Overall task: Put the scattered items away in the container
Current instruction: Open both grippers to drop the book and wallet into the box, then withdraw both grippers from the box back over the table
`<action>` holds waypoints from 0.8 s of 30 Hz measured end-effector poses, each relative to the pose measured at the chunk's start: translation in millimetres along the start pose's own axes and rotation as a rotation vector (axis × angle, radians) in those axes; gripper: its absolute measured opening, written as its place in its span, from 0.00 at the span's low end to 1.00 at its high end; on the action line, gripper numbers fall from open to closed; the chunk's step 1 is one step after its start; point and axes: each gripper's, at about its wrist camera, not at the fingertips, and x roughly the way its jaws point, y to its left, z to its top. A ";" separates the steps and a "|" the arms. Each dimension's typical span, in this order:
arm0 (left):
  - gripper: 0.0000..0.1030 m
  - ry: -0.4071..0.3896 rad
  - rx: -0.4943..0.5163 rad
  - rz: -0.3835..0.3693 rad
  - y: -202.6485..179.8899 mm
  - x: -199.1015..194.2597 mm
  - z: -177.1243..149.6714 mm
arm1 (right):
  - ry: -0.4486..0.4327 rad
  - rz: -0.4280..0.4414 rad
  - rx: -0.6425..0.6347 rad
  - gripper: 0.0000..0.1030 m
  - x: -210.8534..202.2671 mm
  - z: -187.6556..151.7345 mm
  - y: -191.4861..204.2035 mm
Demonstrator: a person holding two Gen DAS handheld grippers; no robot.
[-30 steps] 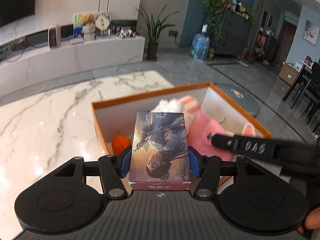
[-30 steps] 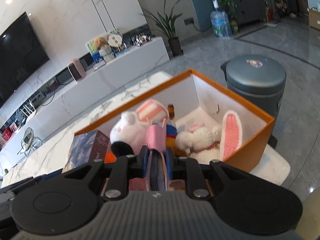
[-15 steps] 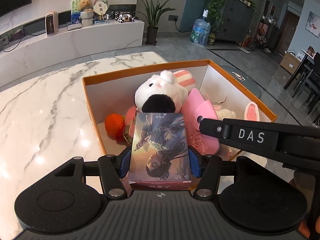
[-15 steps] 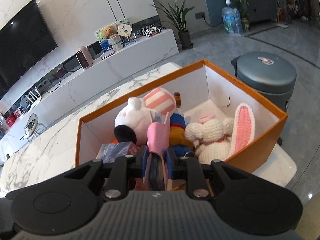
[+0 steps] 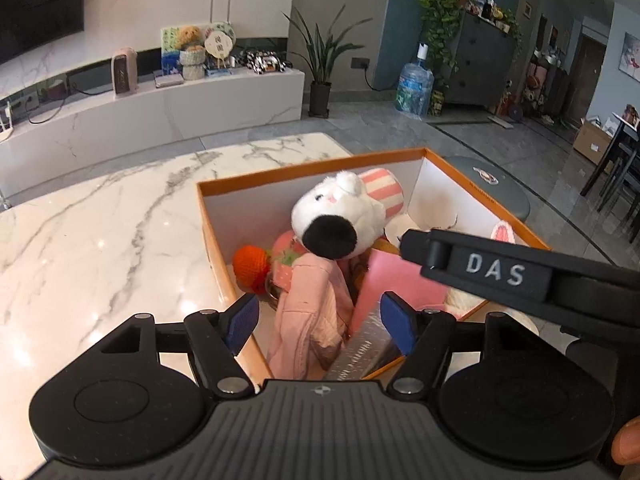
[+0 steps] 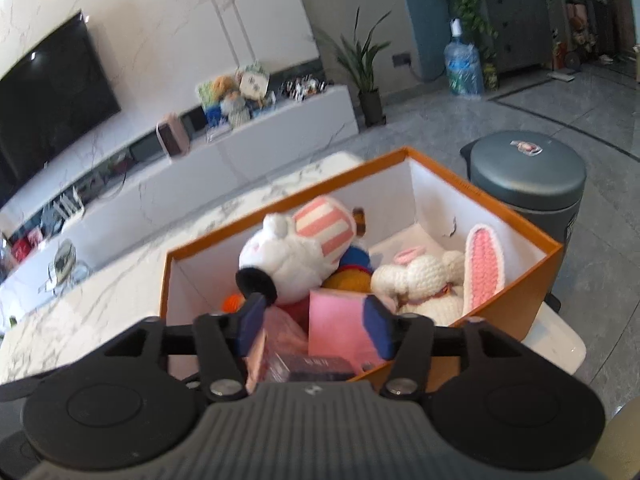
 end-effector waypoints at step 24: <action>0.87 -0.276 -0.015 0.108 25.4 -98.5 -4.3 | 0.008 -0.240 0.108 0.80 -68.4 -19.5 7.0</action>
